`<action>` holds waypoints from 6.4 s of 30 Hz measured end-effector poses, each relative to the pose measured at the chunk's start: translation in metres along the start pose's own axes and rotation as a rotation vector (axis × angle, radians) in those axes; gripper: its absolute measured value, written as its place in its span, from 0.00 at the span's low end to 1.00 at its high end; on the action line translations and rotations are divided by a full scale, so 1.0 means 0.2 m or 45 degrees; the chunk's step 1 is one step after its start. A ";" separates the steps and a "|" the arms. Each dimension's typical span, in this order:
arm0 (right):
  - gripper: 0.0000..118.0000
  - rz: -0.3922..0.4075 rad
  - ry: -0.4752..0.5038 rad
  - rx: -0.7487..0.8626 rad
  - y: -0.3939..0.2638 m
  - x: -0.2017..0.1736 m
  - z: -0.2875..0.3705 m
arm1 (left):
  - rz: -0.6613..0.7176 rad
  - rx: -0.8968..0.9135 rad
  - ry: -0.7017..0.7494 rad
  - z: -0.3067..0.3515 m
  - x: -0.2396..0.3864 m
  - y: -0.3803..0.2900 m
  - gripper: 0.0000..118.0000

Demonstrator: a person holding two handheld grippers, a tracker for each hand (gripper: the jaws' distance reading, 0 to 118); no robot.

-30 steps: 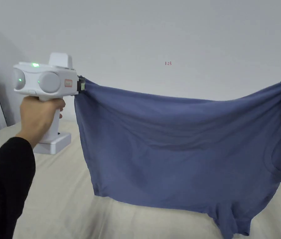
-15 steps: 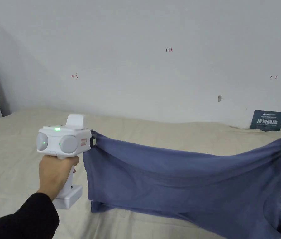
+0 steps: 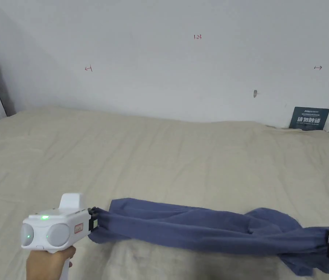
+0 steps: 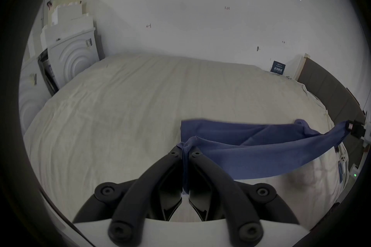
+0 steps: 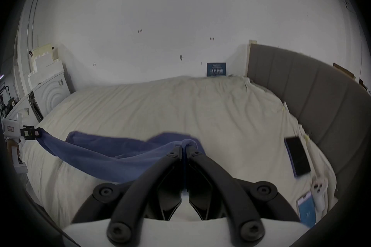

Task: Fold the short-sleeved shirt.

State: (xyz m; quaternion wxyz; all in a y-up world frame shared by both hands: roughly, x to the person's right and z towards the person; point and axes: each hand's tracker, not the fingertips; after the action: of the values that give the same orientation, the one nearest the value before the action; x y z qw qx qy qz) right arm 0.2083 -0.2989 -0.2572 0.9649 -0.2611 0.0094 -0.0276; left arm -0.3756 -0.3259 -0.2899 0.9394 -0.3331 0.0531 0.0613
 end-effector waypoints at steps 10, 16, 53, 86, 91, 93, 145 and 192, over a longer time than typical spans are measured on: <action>0.01 -0.003 0.019 -0.057 -0.41 0.06 0.39 | 0.014 -0.084 0.042 0.29 -0.14 -0.44 0.01; 0.01 0.018 0.018 -0.087 -0.59 0.02 0.59 | -0.002 -0.131 0.046 0.44 -0.19 -0.64 0.01; 0.78 -0.068 -0.125 -0.286 -0.66 -0.10 0.71 | 0.009 -0.060 0.129 0.63 -0.08 -0.77 0.96; 0.00 0.118 -0.193 0.433 -0.16 -0.40 1.05 | -0.160 0.467 0.013 0.96 0.27 -0.39 0.00; 0.00 0.107 -0.188 0.422 -0.14 -0.40 1.05 | -0.160 0.310 0.015 0.90 0.20 -0.40 0.00; 0.00 0.108 -0.189 0.415 -0.14 -0.40 1.05 | -0.176 0.212 0.050 0.87 0.18 -0.42 0.00; 0.36 -0.149 -0.143 -0.533 -1.04 -0.02 0.48 | -0.111 -0.330 0.051 0.51 -0.12 -0.83 0.01; 0.02 -0.097 -0.154 -0.575 -0.39 0.06 -0.40 | -0.123 -0.344 0.128 -0.42 0.01 -0.29 0.02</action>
State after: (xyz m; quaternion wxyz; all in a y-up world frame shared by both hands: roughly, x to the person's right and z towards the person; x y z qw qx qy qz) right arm 0.2130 -0.4064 -0.2864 0.8791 -0.4716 -0.0523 -0.0457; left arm -0.3704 -0.4240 -0.3185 0.8839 -0.4615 0.0751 0.0058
